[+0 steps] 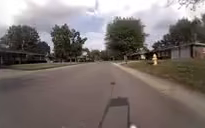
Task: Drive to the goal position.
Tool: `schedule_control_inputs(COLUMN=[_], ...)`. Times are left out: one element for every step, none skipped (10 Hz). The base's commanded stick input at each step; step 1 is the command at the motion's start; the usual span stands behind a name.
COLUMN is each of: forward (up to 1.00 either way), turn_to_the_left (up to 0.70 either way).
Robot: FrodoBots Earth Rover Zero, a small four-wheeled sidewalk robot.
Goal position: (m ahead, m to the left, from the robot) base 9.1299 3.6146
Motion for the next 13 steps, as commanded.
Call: schedule_control_inputs(forward=[1.00, 1.00, 1.00, 1.00, 1.00, 1.00, 1.00, 1.00, 1.00, 1.00, 1.00, 1.00, 1.00], turn_to_the_left=[0.40, 0.40, 0.40, 0.40, 0.40, 0.40, 0.40, 0.40, 0.40, 0.40, 0.40, 0.40, 0.35])
